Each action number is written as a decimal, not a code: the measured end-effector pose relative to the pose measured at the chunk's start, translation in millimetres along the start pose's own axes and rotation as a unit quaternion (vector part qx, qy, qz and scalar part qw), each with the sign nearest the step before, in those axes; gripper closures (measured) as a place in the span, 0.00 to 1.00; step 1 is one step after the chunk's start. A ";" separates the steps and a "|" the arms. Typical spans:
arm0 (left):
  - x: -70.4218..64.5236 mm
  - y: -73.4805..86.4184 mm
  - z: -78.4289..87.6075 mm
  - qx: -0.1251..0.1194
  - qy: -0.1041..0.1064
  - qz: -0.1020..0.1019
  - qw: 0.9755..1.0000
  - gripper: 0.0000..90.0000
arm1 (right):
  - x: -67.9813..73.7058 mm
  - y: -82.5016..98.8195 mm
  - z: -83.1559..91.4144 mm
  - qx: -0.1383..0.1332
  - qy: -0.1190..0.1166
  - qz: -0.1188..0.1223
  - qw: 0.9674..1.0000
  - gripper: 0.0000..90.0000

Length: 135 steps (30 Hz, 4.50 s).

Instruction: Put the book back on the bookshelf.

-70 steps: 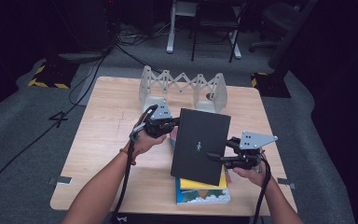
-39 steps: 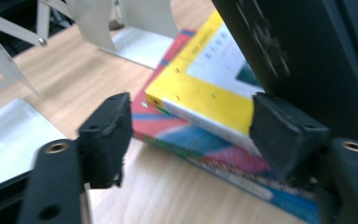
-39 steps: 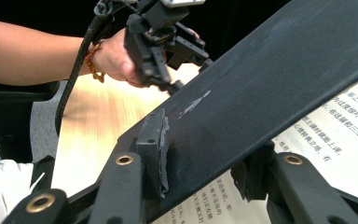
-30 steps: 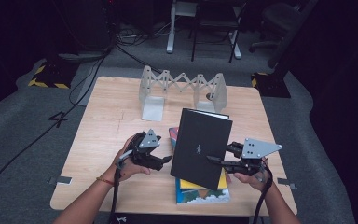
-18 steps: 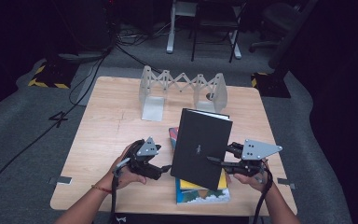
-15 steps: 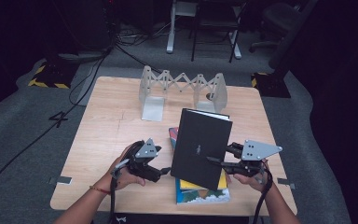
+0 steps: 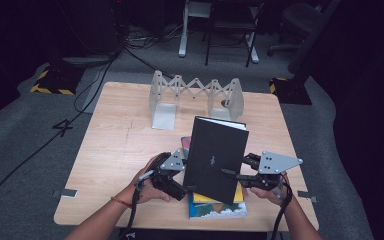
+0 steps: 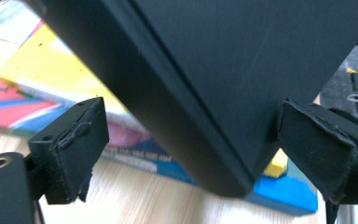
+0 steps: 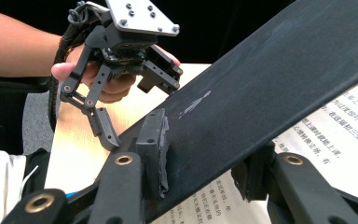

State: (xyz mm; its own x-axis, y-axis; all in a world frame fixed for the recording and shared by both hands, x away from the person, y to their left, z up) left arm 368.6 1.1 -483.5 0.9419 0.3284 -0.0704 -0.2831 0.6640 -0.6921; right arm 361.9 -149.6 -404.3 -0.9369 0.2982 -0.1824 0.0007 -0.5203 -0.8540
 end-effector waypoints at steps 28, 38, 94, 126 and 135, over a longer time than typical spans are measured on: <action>16.4 -32.8 0.1 -0.054 0.008 0.008 0.998 0.18 | -6.9 -0.8 -3.7 0.012 0.038 0.041 0.998 0.67; 15.0 -32.6 4.0 -0.071 -0.003 -0.001 0.997 0.26 | -8.9 6.6 -2.0 0.021 0.064 0.030 0.997 0.63; -13.8 -50.8 20.5 -0.167 0.013 -0.045 0.985 0.47 | -5.4 34.1 -6.7 0.027 0.083 -0.030 0.996 0.29; -14.0 -79.9 27.6 -0.207 0.051 -0.047 0.976 0.45 | -5.2 32.6 -13.7 0.034 0.073 -0.038 0.996 0.24; -15.8 -83.1 27.9 -0.221 0.073 -0.043 0.972 0.48 | -5.1 32.2 -14.9 0.035 0.074 -0.035 0.996 0.22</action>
State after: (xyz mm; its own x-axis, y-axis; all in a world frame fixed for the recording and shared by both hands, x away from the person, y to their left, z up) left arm 372.3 -40.4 -404.8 0.9834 0.1640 -0.0773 -0.1273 0.3205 -0.9387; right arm 371.9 -155.9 -438.1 -0.8723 0.4471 -0.1982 -0.0912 -0.5469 -0.8322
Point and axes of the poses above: each handheld gripper's, and its own axes: z roughly backward along the jaws, y roughly out of its underside, x roughly to its left, the point moved 9 cm from there along -z, roughly forward along the jaws, and after that the axes turned 10 degrees about x, right-handed, at the moved point
